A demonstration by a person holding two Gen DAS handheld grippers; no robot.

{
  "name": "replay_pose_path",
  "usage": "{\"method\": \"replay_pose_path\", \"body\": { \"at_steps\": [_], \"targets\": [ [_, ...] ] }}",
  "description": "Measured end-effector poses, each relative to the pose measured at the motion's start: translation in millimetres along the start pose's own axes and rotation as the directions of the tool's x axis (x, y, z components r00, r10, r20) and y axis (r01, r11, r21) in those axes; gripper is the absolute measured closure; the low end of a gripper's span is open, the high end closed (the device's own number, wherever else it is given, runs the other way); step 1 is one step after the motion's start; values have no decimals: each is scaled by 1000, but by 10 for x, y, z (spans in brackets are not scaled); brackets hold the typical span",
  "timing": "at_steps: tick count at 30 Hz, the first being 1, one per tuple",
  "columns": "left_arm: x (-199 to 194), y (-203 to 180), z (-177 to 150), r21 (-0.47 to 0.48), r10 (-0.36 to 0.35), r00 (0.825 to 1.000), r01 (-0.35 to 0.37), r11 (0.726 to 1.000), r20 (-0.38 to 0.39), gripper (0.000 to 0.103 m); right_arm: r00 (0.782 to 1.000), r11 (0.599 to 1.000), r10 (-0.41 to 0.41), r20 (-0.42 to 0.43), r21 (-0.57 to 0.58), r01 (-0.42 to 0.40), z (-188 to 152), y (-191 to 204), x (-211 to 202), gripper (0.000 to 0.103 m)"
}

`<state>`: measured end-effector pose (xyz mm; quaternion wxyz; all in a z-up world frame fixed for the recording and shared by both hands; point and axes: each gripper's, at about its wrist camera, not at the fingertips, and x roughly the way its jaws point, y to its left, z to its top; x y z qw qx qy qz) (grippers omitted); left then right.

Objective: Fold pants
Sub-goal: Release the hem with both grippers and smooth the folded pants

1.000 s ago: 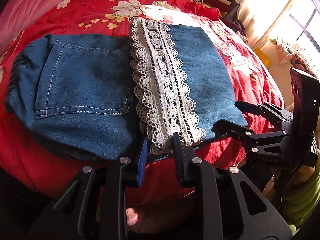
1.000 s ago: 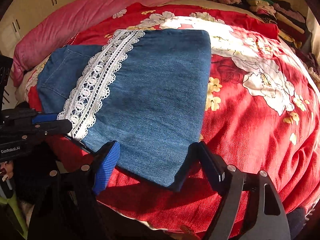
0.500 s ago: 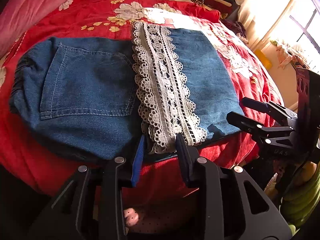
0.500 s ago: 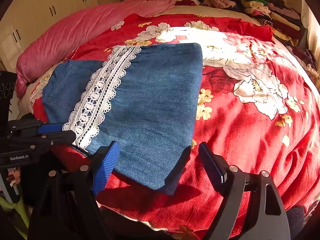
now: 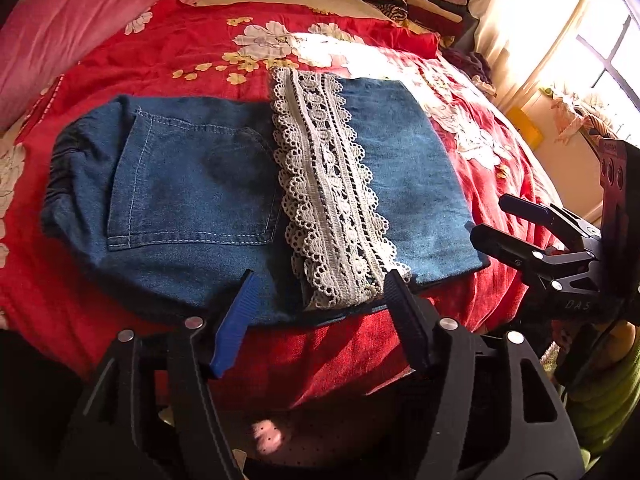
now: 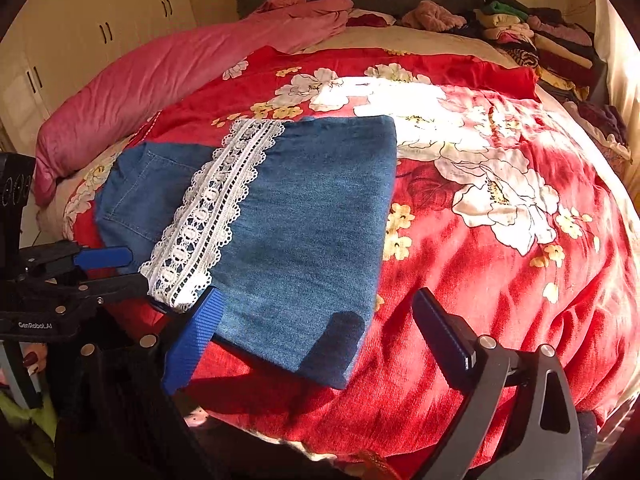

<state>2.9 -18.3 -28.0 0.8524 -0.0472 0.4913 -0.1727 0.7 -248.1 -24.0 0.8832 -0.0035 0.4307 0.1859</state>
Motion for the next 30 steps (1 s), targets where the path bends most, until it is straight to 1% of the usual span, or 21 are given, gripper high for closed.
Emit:
{"method": "replay_pose_path", "body": {
  "at_steps": [2,3,5,6,8,11,13,21,26,30],
  "targets": [
    [-32,8,5,2,8,1000,-8,1000,9,34,1000,1000,0,7,1,0,9,10,-24,8],
    [-50,13,6,2,14,1000,-14,1000,15,32,1000,1000,0,9,1,0,13,15,-34,8],
    [-88,24,11,5,30,999,-30,1000,26,23,1000,1000,-9,14,-1,9,22,26,-56,8],
    [-110,28,15,9,38,999,-38,999,33,21,1000,1000,-12,17,-4,12,24,36,-68,5],
    [-169,34,21,20,61,996,-63,998,59,15,999,1000,-17,27,-11,17,29,60,-100,4],
    [-263,61,31,31,100,991,-103,994,92,11,999,1000,-18,37,-21,19,43,107,-138,4],
    [-310,101,37,21,107,989,-109,994,102,10,999,999,-22,43,-31,23,56,148,-159,4],
    [-435,313,11,-37,130,983,-126,991,128,10,998,998,-8,68,-58,12,188,302,-245,4],
    [-518,443,5,-72,150,977,-141,987,153,10,997,997,27,79,-74,-22,339,411,-279,4],
    [-542,590,-28,-110,157,976,-142,984,151,10,996,995,48,80,-93,-41,448,521,-270,4]
  ]
}}
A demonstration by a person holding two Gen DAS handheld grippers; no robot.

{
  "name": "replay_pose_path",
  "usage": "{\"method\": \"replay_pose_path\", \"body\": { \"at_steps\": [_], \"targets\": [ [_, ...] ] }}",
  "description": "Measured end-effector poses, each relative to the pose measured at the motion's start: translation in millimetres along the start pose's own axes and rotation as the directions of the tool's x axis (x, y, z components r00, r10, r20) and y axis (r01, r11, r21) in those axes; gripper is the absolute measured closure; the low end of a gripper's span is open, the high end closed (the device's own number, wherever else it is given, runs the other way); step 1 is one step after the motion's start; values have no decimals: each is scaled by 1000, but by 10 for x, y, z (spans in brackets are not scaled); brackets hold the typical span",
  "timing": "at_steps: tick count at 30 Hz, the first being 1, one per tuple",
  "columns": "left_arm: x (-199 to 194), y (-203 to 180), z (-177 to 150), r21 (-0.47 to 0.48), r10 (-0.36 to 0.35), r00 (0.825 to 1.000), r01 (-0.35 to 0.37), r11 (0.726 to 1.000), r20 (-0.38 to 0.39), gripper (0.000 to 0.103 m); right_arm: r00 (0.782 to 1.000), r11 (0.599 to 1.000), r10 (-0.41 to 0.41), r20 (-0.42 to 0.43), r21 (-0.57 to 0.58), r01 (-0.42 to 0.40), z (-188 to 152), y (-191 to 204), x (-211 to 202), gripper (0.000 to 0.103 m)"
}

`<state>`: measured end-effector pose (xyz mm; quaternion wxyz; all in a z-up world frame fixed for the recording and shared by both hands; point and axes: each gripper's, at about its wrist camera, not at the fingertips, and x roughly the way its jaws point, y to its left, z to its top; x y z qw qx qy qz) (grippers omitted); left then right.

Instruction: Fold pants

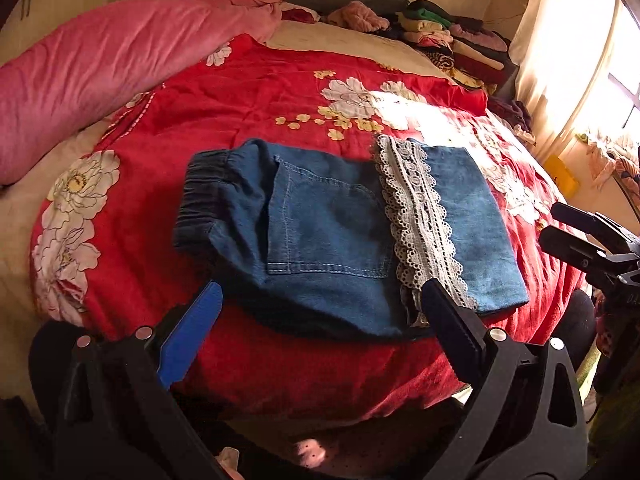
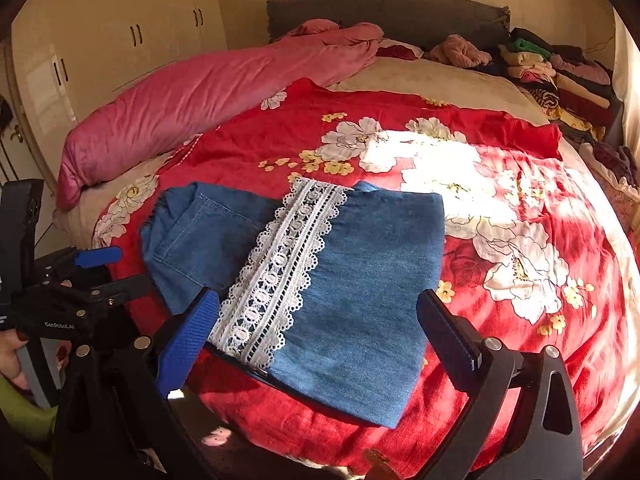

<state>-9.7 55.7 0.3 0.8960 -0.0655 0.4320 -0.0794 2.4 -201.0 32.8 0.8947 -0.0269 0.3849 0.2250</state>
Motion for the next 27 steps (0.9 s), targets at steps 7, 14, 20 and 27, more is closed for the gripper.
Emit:
{"method": "replay_pose_path", "body": {
  "at_steps": [7,14,20,27],
  "targets": [
    [40,255,-46,-62,-10,1000,10,998,-12,10,999,997,35,14,-66,-34,308,252,91,4],
    [138,454,-86,-116,-34,999,30,993,-31,10,995,983,101,-11,-155,-101,616,618,425,4],
    [199,616,-94,-195,-75,997,71,978,-17,12,980,961,175,-95,-200,-192,821,869,826,4],
    [362,752,-95,-279,-165,986,153,948,-19,46,946,930,256,-198,-218,-297,1047,1133,1299,4]
  ]
}}
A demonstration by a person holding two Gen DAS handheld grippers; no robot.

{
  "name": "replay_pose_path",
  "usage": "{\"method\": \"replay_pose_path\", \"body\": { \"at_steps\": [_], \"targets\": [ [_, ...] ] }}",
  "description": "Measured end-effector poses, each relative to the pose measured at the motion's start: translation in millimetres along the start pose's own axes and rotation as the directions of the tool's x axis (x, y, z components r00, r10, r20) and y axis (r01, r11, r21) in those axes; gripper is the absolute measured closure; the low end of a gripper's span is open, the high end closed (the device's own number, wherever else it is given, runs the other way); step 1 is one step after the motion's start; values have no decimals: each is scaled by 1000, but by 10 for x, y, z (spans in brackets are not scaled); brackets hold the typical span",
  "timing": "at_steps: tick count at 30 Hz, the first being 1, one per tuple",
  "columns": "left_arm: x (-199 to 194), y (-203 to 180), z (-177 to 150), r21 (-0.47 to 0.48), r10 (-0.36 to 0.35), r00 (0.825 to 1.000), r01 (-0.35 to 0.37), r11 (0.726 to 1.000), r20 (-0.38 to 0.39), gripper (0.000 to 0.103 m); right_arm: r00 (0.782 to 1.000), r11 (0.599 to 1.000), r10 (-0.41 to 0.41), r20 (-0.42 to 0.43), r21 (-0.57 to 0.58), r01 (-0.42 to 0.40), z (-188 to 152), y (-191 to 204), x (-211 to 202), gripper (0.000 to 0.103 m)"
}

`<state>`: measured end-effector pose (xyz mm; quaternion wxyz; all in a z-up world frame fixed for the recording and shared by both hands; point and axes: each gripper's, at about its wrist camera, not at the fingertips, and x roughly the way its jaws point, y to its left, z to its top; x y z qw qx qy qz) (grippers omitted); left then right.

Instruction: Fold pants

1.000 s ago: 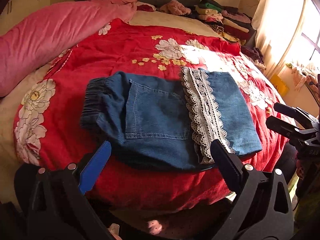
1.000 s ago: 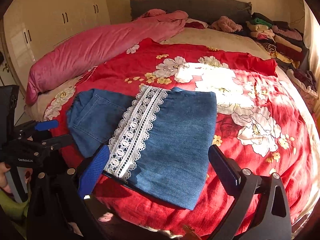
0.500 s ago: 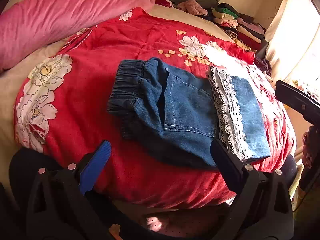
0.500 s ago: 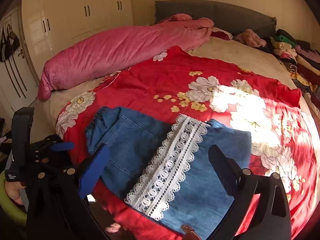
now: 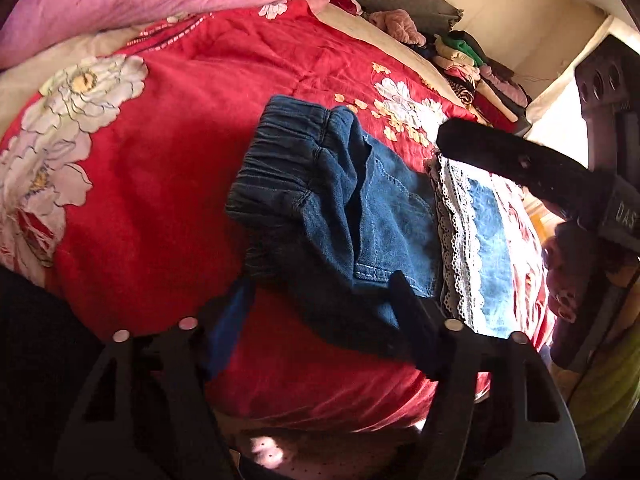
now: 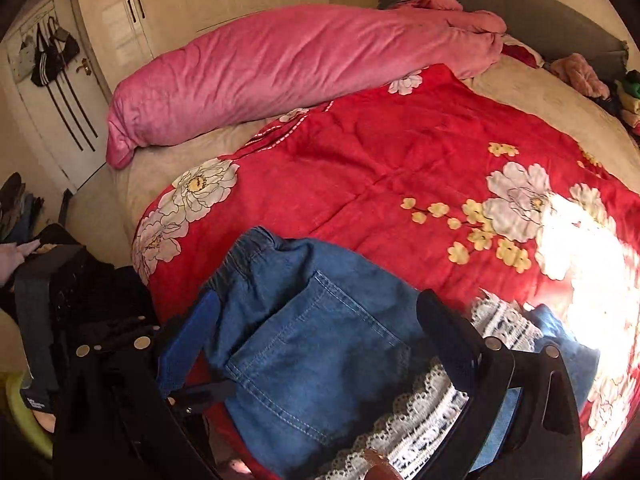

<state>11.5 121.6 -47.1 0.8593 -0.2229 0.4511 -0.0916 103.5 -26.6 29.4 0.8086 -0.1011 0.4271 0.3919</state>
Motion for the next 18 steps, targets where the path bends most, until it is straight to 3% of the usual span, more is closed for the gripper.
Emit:
{"method": "replay_pose_path", "body": {
  "at_steps": [2,8,15,16,18],
  "targets": [
    [74,26,3,-4,10,1000,-10,1000,-11,52,1000,1000,11,-27,-18,-12,84,45,144,4],
    [123,59,-4,-12,-9,1000,9,1000,-9,52,991,997,39,-127,-63,-47,252,153,597,4],
    [152,110,-1,-25,-24,1000,24,999,-8,49,979,997,75,-190,-15,-79,245,146,993,5],
    [156,128,2,-33,-27,1000,26,999,-5,44,977,995,92,-192,-4,-95,227,132,1021,6],
    [181,159,5,-47,-38,999,37,998,-2,43,978,995,102,-183,4,-103,197,84,1031,21]
  ]
}}
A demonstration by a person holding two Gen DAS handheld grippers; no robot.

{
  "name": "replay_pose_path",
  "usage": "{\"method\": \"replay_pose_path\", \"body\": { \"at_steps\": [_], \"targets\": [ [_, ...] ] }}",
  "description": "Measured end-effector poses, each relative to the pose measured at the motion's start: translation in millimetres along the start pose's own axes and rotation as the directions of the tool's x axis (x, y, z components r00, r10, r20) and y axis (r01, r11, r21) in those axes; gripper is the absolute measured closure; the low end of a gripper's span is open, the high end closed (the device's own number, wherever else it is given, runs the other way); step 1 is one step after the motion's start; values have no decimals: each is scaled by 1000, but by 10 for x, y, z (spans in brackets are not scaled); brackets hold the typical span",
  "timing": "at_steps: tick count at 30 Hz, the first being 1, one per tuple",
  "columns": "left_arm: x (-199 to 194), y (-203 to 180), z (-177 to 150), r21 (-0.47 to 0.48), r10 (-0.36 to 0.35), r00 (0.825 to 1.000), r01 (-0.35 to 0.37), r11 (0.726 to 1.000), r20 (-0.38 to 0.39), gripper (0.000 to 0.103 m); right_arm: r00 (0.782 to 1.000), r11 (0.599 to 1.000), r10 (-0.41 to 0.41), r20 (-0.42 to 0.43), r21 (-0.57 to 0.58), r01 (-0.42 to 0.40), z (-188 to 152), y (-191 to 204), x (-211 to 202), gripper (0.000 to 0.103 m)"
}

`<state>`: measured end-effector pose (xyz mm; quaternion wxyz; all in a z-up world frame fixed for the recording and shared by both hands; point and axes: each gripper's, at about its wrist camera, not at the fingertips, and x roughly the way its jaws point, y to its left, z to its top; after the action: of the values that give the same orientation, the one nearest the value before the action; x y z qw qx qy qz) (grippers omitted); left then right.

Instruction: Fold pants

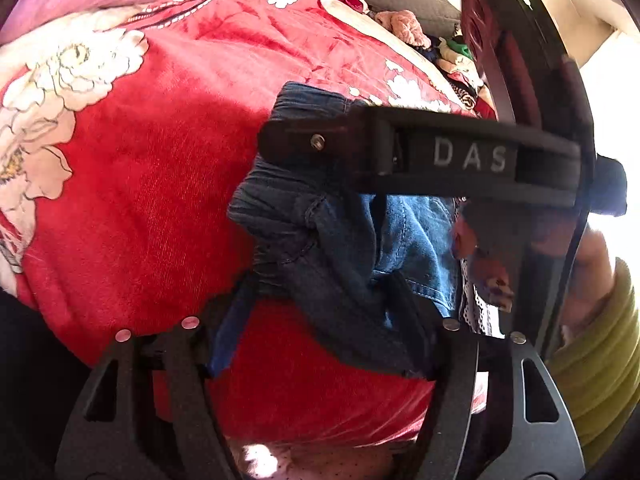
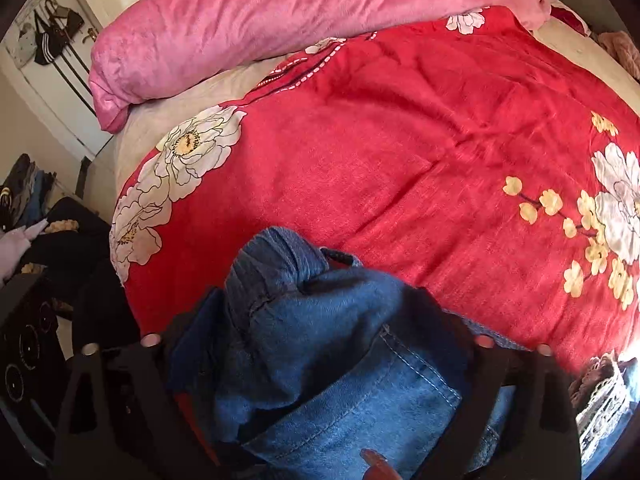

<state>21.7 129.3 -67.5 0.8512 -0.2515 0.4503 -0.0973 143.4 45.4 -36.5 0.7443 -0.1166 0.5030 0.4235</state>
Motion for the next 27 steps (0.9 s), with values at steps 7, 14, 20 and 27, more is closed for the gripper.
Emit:
{"method": "replay_pose_path", "body": {
  "at_steps": [7,14,20,27],
  "targets": [
    [-34,-29,33,-30,-32,999,32,999,17,39,985,988,146,91,36,-149,-124,-157,-388,67],
    [-94,-276,126,-5,-107,994,107,994,13,39,958,973,199,208,74,-218,-356,-377,-933,67],
    [-58,-647,217,66,-137,991,137,988,1,39,937,968,189,294,106,-229,-625,-617,-1391,67],
    [45,-1208,241,178,-163,986,164,970,-17,39,911,959,147,386,168,-226,-997,-941,-1825,64]
  ]
}}
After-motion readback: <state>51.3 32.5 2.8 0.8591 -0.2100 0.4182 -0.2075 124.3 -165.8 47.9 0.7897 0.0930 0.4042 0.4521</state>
